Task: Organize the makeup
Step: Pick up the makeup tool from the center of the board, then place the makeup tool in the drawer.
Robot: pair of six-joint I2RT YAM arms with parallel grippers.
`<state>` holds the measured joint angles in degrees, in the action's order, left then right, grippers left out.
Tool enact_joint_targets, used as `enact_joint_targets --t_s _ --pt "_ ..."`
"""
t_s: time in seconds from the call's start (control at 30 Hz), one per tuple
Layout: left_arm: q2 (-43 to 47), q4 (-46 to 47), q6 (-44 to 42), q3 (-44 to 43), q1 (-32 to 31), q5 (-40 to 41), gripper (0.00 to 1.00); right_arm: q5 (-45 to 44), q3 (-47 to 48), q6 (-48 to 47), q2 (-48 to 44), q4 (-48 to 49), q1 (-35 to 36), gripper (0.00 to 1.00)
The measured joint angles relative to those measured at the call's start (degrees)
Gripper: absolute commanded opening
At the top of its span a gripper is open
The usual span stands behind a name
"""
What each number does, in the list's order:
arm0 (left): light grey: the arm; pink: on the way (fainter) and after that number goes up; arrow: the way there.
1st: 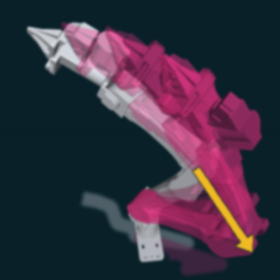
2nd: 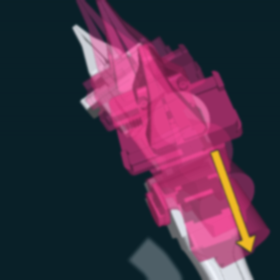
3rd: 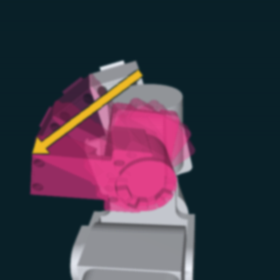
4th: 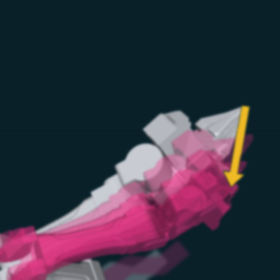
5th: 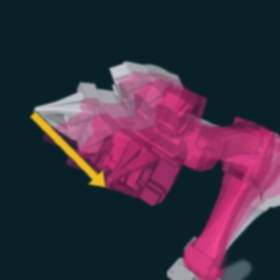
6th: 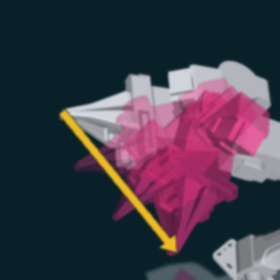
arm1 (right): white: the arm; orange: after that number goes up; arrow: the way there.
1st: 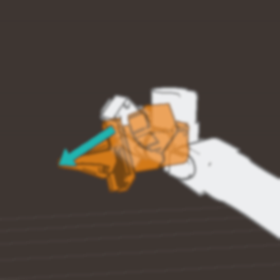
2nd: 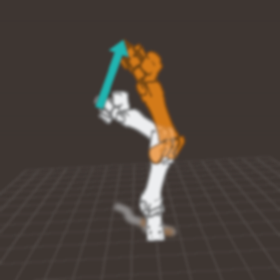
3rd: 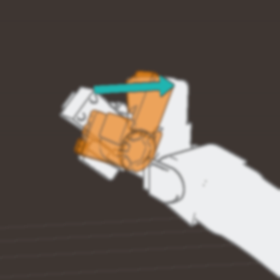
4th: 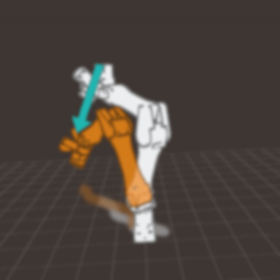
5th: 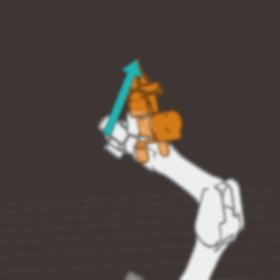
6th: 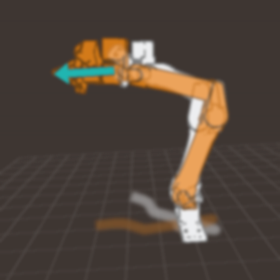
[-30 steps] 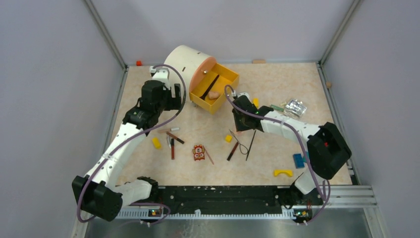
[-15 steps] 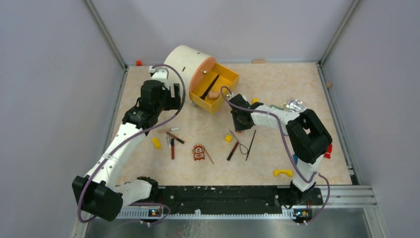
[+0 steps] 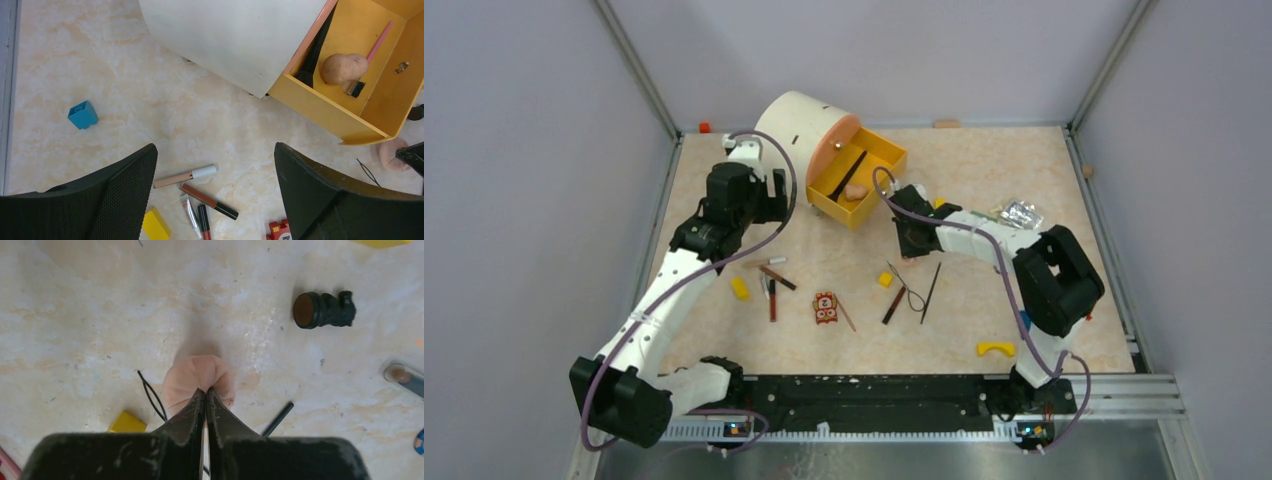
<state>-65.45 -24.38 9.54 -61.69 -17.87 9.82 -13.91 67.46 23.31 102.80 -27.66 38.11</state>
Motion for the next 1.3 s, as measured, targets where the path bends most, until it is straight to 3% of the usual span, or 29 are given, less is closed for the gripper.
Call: enact_joint_targets --t_s 0.3,0.57,0.77,0.87,1.07,1.13,1.3 --pt "0.2 0.4 0.0 0.0 0.7 0.0 0.92 -4.6 0.2 -0.2 -9.4 -1.2 0.0 0.00" --pt "0.3 0.4 0.0 0.0 1.0 0.0 0.92 -6.4 5.7 -1.3 -11.7 -3.9 0.0 0.00" --pt "0.3 0.4 0.0 0.0 1.2 0.0 0.92 -5.6 16.8 -3.3 -11.2 -4.9 -0.2 0.00" --pt "0.4 0.4 0.0 0.0 1.3 0.0 0.92 -4.1 27.4 -4.3 -8.0 -4.5 -0.2 0.01" --pt "0.9 0.4 0.0 0.1 1.3 0.1 0.92 -1.4 50.1 -5.5 5.9 -5.3 -0.4 0.35" --pt "1.0 0.4 0.0 0.2 1.3 0.1 0.92 -1.2 53.1 -5.6 9.1 -5.9 -0.4 0.44" --pt "1.1 0.4 0.0 0.2 1.3 0.1 0.92 -1.2 47.6 -6.4 9.0 -7.9 -0.4 0.46"
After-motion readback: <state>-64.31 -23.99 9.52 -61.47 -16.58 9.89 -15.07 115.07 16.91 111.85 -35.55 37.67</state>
